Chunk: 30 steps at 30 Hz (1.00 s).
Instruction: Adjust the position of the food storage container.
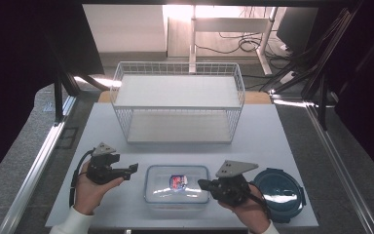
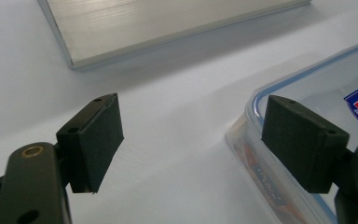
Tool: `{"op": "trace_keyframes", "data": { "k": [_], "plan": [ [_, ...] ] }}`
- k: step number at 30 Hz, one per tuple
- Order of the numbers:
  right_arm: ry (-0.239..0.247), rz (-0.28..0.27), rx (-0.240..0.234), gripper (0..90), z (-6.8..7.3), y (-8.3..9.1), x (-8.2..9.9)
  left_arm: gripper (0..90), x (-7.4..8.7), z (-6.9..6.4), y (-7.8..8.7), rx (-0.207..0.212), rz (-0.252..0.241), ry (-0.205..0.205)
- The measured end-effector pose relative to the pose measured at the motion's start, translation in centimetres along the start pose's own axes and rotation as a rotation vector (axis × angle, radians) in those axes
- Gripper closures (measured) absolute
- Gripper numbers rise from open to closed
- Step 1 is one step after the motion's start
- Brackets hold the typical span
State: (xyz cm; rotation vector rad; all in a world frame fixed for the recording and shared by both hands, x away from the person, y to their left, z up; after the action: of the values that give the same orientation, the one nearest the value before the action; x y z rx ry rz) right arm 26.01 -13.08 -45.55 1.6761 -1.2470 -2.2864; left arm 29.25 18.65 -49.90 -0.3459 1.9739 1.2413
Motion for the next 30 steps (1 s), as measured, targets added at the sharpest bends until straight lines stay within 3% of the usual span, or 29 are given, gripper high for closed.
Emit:
{"op": "trace_keyframes", "data": {
  "k": [4, 7, 8, 10, 11, 15, 18, 21, 30],
  "plan": [
    [-0.057, 0.003, 0.046, 88.4, -1.9, 0.4, 0.3, 20.0, 0.0, -0.1, -0.1, 0.003, 0.004, -0.005],
    [-0.100, 0.007, 0.069, 82.0, -3.0, 0.6, 0.6, 19.9, 0.1, -0.1, -0.1, 0.004, 0.006, -0.006],
    [-0.114, 0.009, 0.072, 75.0, -3.2, 0.6, 0.6, 19.9, 0.1, -0.1, -0.2, 0.006, 0.009, -0.005],
    [-0.154, 0.017, 0.092, 47.6, -3.4, 0.4, 0.6, 19.6, 0.1, -0.1, -0.2, 0.005, 0.009, -0.004],
    [-0.171, 0.015, 0.108, 39.6, -3.5, 0.3, 0.5, 19.4, 0.1, -0.2, -0.2, 0.005, 0.009, -0.003],
    [-0.213, -0.003, 0.123, 23.7, -3.6, 0.3, 0.4, 18.4, 0.1, -0.2, 0.1, 0.012, 0.001, 0.012],
    [-0.230, -0.005, 0.144, 18.2, -3.9, 0.4, 0.4, 18.5, 0.1, -0.3, 0.5, 0.023, -0.008, 0.021],
    [-0.247, -0.009, 0.132, 17.2, -4.2, 0.4, 0.5, 18.3, 0.1, -0.4, 0.6, 0.027, -0.010, 0.023],
    [-0.241, -0.004, 0.123, 14.8, -4.4, 0.4, 0.7, 17.7, 0.2, -0.7, 0.7, 0.044, 0.000, 0.023]
  ]
}}
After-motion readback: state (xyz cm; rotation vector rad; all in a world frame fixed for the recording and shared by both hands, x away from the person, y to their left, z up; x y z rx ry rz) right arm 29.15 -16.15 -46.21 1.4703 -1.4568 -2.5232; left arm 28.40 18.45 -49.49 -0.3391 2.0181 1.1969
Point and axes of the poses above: each handheld gripper's, and its own axes: y roughly backward along the jaws, x roughly out of its underside, z roughly to its left, the point moved 5 cm from there along -y, roughly forward along the jaws, and after that the axes turned 3 degrees about x, right-handed, at the moved point
